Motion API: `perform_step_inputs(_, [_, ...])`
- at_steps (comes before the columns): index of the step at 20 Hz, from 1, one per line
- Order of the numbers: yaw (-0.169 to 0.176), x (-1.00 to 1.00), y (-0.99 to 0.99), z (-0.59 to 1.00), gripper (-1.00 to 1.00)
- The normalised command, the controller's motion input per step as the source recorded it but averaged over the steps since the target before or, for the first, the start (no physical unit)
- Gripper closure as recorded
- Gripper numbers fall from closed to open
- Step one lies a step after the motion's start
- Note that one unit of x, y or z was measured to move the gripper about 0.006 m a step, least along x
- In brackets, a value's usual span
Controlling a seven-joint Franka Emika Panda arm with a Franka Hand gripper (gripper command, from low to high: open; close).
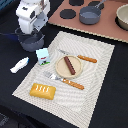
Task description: Interact with the objects in diverse but meaningful ways.
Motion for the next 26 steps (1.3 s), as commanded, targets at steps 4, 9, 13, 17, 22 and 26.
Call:
perform_step_inputs(4, [0.0, -0.1, 0.15, -0.31, 1.0])
perform_step_inputs(9, [0.0, -0.1, 0.12, -0.3, 1.0])
perform_step_inputs(13, [-0.001, -0.12, 0.07, -0.23, 1.0])
perform_step_inputs(17, [-0.002, 0.0, 0.01, 0.24, 1.0])
perform_step_inputs(22, [0.0, 0.01, 0.0, 0.28, 1.0])
perform_step_inputs(26, [-0.005, 0.11, 0.0, 0.52, 1.0])
